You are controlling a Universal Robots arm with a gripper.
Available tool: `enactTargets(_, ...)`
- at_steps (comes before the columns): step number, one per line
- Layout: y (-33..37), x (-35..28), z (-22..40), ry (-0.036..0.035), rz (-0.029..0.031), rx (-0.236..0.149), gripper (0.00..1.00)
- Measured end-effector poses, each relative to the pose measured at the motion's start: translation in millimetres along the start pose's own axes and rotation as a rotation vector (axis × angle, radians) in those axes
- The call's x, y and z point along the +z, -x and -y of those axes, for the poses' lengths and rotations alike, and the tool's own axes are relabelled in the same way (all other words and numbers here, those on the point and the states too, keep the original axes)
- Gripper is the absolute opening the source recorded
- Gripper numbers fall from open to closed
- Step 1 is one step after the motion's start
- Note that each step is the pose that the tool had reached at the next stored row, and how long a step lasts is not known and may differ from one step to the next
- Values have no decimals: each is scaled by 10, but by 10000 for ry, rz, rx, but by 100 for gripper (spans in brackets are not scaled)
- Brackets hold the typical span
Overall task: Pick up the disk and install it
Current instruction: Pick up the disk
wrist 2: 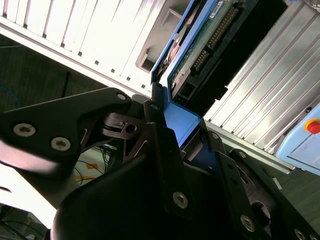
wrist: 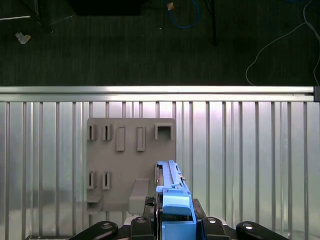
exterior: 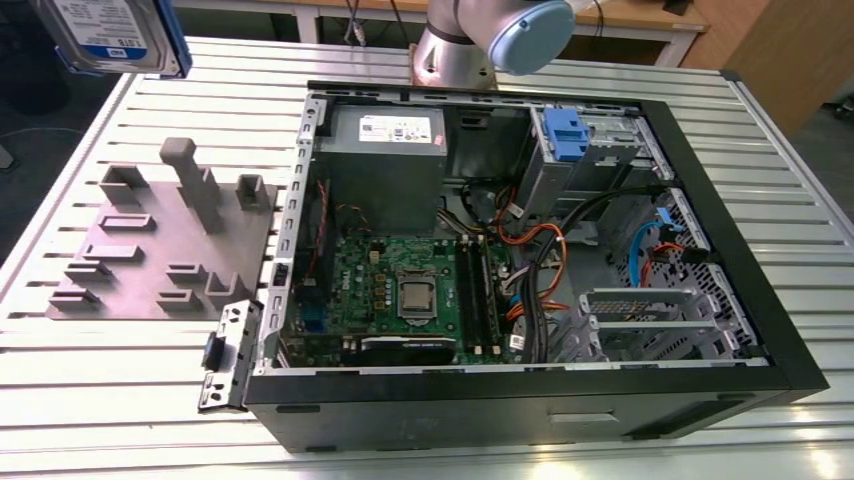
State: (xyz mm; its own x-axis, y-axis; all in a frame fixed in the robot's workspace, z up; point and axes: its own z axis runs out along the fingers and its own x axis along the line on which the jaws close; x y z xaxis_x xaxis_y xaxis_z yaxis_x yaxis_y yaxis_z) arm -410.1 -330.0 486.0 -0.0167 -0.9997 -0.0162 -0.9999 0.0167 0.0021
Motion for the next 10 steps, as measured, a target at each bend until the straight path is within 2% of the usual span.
enactTargets(10, 1, 0, 30, -1, 0, 1, 36)
